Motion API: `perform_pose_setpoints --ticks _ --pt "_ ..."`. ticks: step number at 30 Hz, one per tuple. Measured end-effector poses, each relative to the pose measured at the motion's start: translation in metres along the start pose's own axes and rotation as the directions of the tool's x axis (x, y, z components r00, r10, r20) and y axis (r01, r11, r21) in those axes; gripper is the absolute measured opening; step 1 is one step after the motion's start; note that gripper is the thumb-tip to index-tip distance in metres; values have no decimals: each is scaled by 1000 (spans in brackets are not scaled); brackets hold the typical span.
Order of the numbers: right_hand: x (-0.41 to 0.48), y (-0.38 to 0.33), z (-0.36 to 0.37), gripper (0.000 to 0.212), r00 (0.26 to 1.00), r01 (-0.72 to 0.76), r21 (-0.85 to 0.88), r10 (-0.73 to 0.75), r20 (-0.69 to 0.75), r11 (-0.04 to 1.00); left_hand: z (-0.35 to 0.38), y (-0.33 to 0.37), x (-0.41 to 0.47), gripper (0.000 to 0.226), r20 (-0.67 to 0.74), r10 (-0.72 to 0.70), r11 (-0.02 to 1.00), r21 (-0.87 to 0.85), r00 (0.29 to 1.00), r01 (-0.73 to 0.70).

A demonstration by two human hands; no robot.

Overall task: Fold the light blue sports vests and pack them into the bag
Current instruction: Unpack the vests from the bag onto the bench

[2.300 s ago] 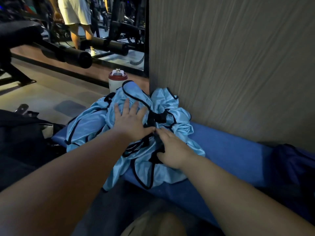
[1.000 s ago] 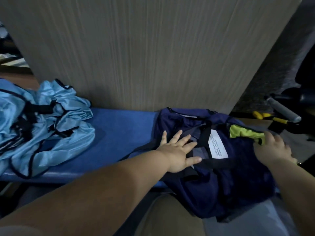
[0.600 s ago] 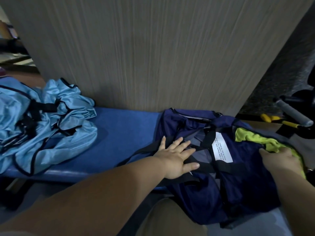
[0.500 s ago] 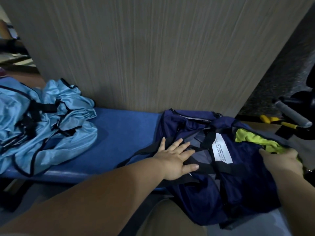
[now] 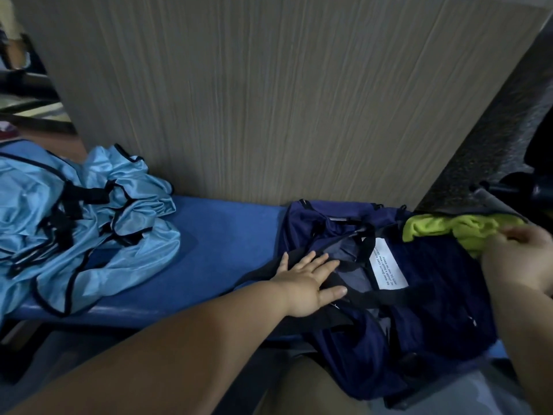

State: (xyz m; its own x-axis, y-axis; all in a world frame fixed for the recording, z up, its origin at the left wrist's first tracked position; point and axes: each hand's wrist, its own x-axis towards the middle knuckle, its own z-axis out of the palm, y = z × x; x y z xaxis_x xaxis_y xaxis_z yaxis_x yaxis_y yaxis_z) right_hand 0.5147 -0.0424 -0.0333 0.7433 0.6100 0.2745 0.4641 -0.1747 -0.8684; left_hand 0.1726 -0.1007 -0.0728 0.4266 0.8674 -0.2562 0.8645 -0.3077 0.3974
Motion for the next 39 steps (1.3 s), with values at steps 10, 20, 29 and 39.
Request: perform_pose_setpoints --ticks 10,20,29,39 --pt "-116 -178 -8 21 897 413 359 -442 0 837 -13 -3 -14 76 -115 -53 876 -483 992 -9" --pt "-247 -214 60 30 762 387 713 -639 109 584 -81 -28 -61 124 -252 -251 -64 -959 935 -275" --pt "-310 -224 117 14 613 385 622 -693 380 681 -109 -90 -103 78 -432 -527 -1 -861 732 -509" --pt "-325 -219 156 69 346 324 498 -591 729 804 -157 -202 -76 91 -768 -534 754 -622 353 -212"
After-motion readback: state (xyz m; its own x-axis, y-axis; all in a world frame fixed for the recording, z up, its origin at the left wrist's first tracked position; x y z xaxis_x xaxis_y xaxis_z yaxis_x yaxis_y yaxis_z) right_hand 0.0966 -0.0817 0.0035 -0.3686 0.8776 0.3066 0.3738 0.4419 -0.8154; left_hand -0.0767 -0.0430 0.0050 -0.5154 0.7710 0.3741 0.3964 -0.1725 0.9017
